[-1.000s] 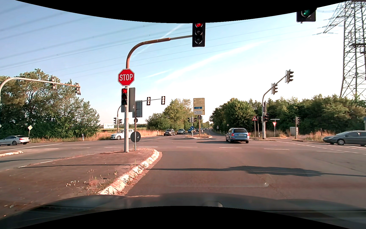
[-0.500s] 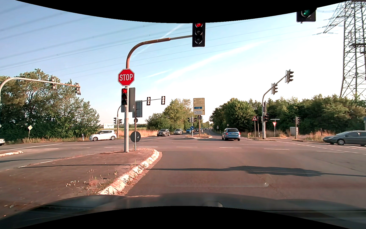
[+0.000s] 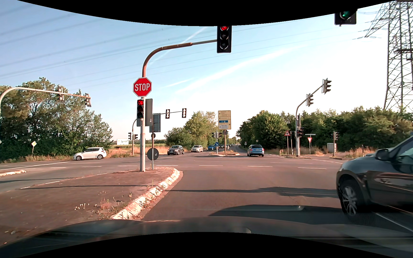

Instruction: Follow the waypoints while adhering to traffic rules and regulations

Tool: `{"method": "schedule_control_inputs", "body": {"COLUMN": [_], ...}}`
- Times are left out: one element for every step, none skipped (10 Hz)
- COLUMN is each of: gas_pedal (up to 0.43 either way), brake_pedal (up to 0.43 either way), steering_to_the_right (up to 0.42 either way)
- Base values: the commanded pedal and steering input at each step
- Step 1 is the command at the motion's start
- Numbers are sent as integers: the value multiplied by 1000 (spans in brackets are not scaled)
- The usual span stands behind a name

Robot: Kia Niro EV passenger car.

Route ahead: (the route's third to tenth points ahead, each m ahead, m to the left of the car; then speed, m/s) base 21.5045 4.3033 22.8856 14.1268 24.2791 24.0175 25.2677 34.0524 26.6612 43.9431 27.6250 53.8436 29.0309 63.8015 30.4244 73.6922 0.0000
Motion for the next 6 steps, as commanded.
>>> {"method": "schedule_control_inputs", "body": {"gas_pedal": [0, 0, 0, 0, 0, 0], "brake_pedal": [287, 287, 280, 287, 287, 287], "steering_to_the_right": [-2, -2, -2, -2, -2, -2]}}
